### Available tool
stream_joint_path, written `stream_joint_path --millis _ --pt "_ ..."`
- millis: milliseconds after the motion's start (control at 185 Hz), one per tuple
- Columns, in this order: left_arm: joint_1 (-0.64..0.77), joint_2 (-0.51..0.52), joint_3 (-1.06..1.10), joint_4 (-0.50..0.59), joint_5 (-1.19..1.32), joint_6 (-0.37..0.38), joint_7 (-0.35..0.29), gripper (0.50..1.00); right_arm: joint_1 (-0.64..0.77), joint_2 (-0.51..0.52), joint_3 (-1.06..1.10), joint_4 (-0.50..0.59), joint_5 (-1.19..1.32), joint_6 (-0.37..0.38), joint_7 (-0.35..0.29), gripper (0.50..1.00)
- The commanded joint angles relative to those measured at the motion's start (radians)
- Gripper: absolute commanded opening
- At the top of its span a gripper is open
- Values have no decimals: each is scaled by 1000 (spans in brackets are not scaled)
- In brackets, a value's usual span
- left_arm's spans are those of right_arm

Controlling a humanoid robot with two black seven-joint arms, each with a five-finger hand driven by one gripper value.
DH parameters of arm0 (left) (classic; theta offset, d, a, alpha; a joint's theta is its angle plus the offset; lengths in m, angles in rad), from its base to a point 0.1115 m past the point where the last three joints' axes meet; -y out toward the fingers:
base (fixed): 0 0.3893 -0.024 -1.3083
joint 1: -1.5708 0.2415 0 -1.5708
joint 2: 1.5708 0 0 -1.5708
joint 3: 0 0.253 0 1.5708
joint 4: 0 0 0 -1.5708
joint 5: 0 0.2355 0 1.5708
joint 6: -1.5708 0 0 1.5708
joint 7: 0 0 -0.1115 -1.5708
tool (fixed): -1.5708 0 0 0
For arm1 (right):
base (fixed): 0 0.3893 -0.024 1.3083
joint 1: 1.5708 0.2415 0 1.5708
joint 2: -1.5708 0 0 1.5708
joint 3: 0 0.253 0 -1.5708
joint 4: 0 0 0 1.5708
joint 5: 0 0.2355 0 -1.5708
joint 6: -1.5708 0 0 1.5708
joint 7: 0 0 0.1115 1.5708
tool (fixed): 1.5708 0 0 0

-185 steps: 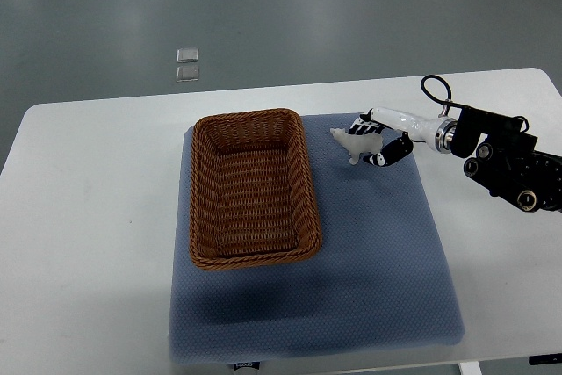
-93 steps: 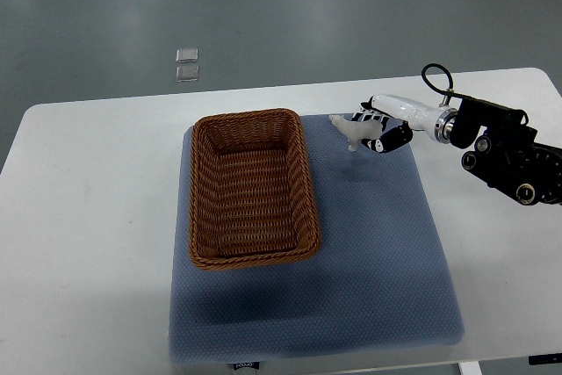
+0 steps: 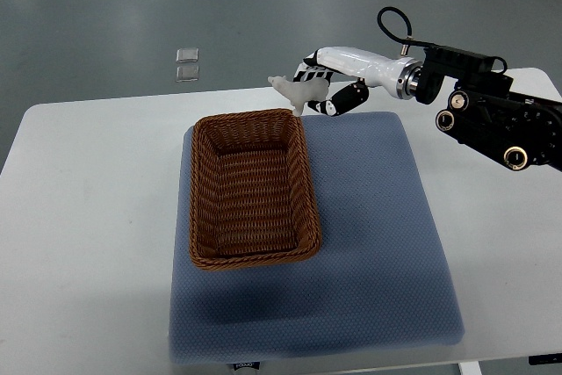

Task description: Place white bear in brown basket with right hand

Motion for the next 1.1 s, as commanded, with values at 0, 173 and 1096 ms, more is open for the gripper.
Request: stream_joint_path --millis 0,173,1096 --pt "0 0 0 0 0 0 0 1000 15 62 -40 1 -6 11 15 500" --pt "0 0 0 0 0 0 0 1000 14 135 -110 1 -17 11 19 500" --pt "0 0 0 0 0 0 0 1000 -22 111 -77 -25 -6 -86 19 844"
